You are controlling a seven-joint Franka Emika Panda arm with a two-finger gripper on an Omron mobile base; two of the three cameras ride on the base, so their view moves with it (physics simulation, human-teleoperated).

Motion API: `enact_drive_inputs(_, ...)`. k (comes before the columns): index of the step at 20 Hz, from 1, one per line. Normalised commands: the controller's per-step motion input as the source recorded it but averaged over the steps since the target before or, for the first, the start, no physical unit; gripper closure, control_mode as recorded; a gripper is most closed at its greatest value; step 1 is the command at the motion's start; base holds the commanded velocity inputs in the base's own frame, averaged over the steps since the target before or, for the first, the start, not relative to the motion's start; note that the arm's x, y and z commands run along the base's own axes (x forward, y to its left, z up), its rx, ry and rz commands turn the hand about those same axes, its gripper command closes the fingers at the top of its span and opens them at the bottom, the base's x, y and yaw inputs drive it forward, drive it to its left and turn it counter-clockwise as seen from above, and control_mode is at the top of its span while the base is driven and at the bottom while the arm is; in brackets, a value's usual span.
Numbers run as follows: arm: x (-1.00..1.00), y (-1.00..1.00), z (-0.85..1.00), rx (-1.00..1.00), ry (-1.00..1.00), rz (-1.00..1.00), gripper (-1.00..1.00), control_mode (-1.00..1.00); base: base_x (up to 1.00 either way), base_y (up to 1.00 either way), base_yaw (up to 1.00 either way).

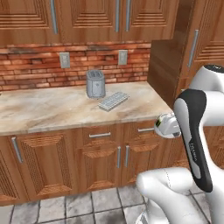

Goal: Pick the mug from the counter and place it inside the microwave. Then close the microwave.

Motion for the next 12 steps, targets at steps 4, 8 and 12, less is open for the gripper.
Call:
enact_drive_inputs(4, 0.0, 0.0, 0.0, 0.0, 0.0, 0.0, 1.0, 1.0, -0.38, 0.11, 0.0)
enact_drive_inputs(8, 0.0, 0.0, 0.0, 0.0, 0.0, 0.0, 1.0, 1.0, -0.29, -0.35, -0.14)
enact_drive_inputs(12, 0.0, 0.0, 0.0, 0.0, 0.0, 0.0, 1.0, 1.0, -0.42, -0.77, -0.42)
